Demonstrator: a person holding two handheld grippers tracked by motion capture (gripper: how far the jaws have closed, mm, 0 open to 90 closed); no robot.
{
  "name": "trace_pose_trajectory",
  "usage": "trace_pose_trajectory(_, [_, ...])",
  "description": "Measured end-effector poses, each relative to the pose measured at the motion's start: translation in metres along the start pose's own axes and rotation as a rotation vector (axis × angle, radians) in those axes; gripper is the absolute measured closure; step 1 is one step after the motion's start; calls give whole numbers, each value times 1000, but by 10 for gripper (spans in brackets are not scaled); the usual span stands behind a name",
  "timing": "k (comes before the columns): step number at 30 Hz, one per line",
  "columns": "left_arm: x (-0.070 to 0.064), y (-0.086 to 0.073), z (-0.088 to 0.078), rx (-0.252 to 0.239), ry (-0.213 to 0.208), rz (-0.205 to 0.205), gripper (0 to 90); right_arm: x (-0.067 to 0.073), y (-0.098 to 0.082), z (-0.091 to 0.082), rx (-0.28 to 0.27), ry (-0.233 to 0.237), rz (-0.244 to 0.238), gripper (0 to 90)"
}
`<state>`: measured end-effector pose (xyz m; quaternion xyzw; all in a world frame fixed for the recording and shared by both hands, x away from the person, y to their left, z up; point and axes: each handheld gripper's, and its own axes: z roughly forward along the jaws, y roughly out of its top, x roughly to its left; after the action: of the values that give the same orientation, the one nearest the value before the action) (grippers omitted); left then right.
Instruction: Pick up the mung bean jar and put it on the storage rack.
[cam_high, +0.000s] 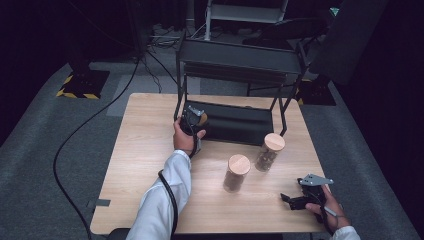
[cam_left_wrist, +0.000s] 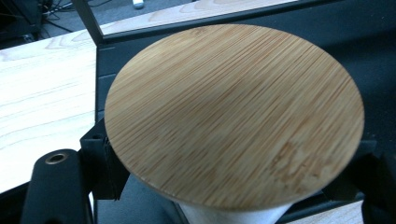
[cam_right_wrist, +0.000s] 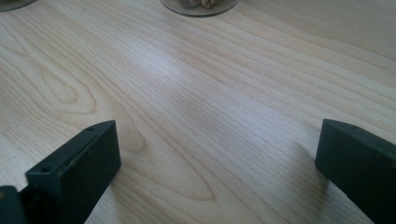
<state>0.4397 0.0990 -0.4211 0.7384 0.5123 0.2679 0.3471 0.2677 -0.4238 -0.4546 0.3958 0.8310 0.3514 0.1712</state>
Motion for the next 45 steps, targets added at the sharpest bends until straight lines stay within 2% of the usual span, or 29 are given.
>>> trace_pose_trajectory(3, [-4,1,-2,-1,2,40,148,0,0,0,0,0,0,0])
trace_pose_trajectory(8, [-5,-1,-5,-5,-3,53,114,0,0,0,0,0,0,0])
trace_pose_trajectory(13, [-13,0,-11,-12,15,102,46,0,0,0,0,0,0,0])
trace_pose_trajectory(15, [-14,-1,-13,-10,19,100,45,0,0,0,0,0,0,0])
trace_pose_trajectory(21, [-20,-6,-18,3,34,135,28,0,0,0,0,0,0,0])
trace_pose_trajectory(29, [-19,-17,-27,-19,34,129,29,0,0,0,0,0,0,0])
trace_pose_trajectory(34, [-21,-26,-34,-35,34,152,32,0,0,0,0,0,0,0])
trace_pose_trajectory(41, [-22,-37,-38,-18,17,188,33,0,0,0,0,-1,1,0])
trace_pose_trajectory(45, [-19,-44,-42,-17,1,185,32,0,0,0,0,-1,1,0])
